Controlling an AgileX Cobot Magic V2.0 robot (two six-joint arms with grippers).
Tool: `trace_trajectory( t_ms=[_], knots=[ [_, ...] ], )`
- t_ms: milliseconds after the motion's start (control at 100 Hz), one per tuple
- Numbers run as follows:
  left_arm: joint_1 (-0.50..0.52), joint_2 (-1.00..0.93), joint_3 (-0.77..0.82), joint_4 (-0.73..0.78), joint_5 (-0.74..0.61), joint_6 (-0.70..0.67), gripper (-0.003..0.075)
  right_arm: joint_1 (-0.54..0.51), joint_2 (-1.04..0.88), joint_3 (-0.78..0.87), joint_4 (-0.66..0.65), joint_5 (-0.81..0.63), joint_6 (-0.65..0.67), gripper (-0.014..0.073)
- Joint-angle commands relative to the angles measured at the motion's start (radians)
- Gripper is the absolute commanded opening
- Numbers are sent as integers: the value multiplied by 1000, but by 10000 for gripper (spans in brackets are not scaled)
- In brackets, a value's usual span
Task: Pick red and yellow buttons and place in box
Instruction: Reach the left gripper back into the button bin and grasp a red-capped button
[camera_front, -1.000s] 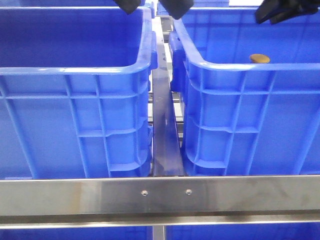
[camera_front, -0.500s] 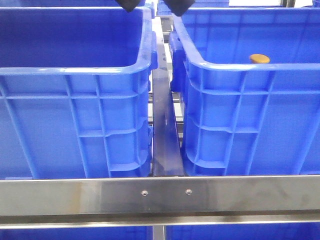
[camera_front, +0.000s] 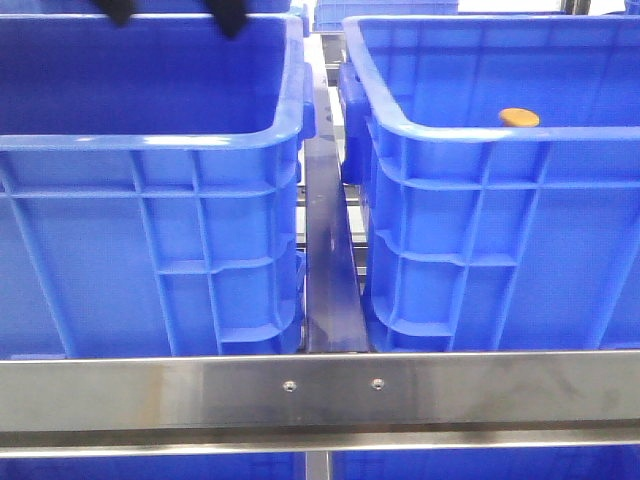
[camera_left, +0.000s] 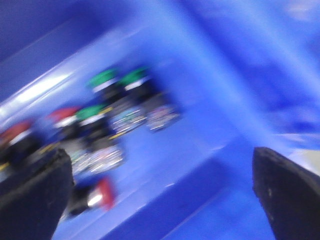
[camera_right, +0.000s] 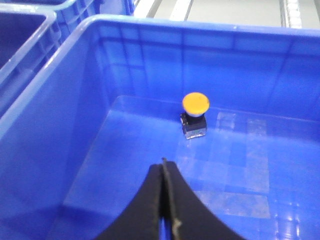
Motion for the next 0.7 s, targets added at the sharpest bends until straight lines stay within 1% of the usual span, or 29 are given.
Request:
trace_trajectory(
  t_ms=[0, 170, 340, 550, 690],
  knots=[
    [76, -45, -33, -16, -4, -21, 670, -5, -10, -24, 17, -28, -10, -63],
    [228, -43, -33, -81, 46, -21, 670, -5, -10, -22, 17, -16, -10, -63],
    [331, -4, -33, -86, 88, -21, 670, -5, -10, -22, 17, -16, -10, -63],
    [383, 78, -33, -87, 88, -21, 670, -5, -10, -23, 17, -15, -10, -63],
    [391, 141, -33, -87, 48, -21, 670, -5, -10, -23, 17, -12, -10, -63]
  ],
)
